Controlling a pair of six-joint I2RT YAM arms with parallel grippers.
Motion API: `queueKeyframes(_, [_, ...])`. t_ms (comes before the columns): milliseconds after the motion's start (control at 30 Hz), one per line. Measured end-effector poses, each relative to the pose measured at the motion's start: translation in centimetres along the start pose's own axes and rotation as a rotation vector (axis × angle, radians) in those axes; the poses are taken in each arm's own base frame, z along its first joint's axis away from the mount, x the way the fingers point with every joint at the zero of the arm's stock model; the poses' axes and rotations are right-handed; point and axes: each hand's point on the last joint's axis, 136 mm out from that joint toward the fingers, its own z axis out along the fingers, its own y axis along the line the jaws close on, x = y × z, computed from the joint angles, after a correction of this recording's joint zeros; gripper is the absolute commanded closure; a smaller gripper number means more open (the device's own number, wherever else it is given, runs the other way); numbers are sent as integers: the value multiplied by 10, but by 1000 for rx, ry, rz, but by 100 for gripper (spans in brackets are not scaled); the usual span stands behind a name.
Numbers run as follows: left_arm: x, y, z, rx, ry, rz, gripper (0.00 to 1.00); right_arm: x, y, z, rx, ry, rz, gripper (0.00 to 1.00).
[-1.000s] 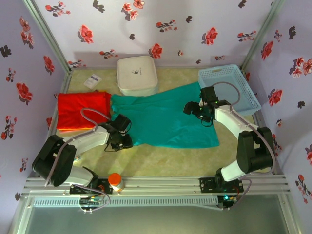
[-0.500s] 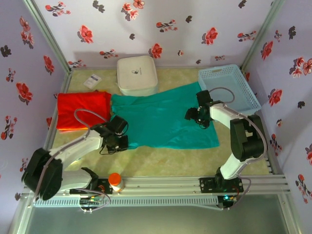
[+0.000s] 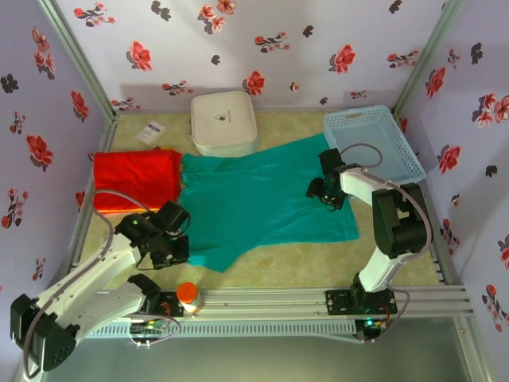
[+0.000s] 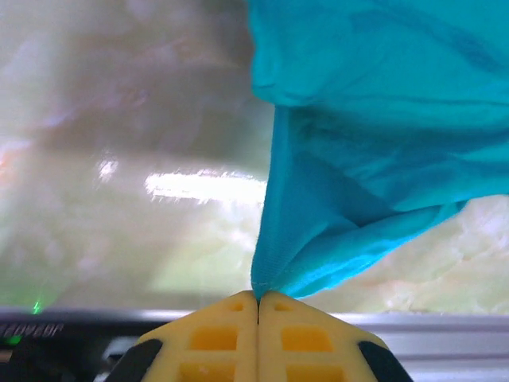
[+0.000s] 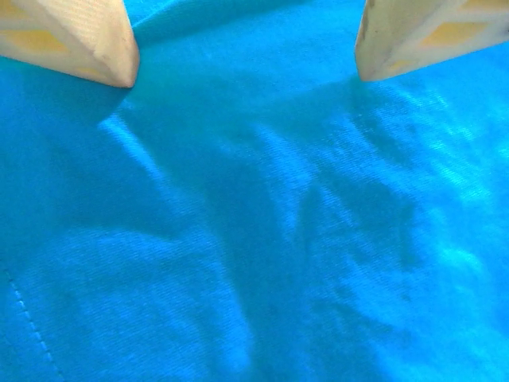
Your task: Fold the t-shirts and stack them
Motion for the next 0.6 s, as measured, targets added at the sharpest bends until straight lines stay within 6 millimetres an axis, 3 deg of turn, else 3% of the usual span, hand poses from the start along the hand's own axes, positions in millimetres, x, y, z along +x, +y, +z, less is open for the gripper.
queueKeyframes(267, [19,17,-13,18,-6,-54,100,-1,-2,-10,-6,-6,5,17])
queueKeyframes(433, [22,19,-10,12,0,-74,100,-4,4,-47,-68,-68,-6,11])
queueKeyframes(600, [19,16,-5,17,-4,-79,99,16,-15,-86,-85,-131,8,19])
